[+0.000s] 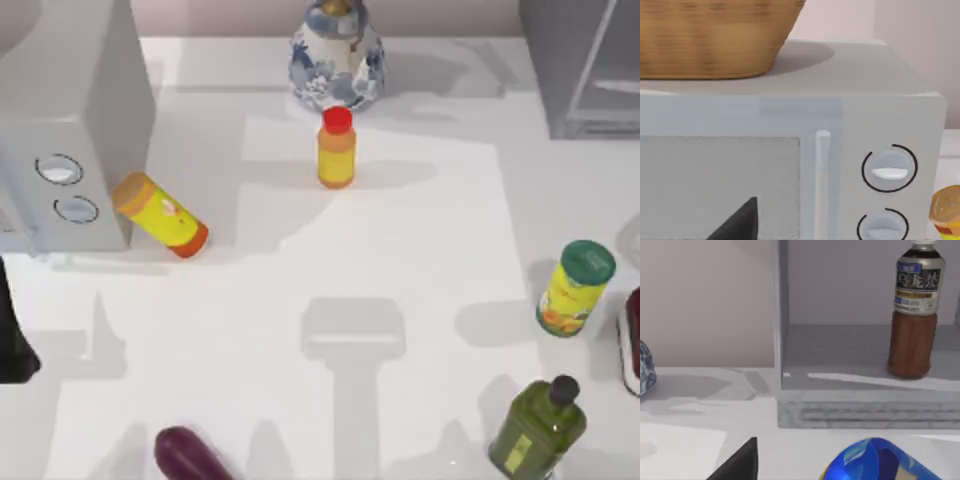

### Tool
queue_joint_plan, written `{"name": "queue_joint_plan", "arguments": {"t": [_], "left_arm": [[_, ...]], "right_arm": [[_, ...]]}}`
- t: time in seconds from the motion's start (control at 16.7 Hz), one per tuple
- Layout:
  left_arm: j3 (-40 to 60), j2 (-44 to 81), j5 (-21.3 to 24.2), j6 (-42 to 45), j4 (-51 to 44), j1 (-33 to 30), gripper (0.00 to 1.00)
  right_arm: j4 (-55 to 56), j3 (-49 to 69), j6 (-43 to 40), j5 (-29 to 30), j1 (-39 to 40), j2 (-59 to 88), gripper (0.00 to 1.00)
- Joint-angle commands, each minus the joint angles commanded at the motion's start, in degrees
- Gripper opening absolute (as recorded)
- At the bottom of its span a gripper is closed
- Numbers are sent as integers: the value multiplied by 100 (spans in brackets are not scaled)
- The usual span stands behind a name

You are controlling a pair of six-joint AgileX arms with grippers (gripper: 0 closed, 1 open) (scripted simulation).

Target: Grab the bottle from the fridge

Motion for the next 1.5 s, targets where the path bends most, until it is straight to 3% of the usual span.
{"name": "queue_joint_plan", "arguments": {"t": [0.24, 0.42, 1.14, 1.5], "left_arm": [[0, 0, 0, 0, 0, 0, 100], [0, 0, 0, 0, 0, 0, 100], [0, 0, 0, 0, 0, 0, 100], [0, 0, 0, 0, 0, 0, 100]], "right_arm": [[179, 27, -3, -71, -65, 175, 100], [905, 136, -13, -323, -322, 889, 100], [6405, 690, 53, -2043, -2126, 7212, 100], [8578, 952, 94, -2731, -2837, 9582, 100]]}}
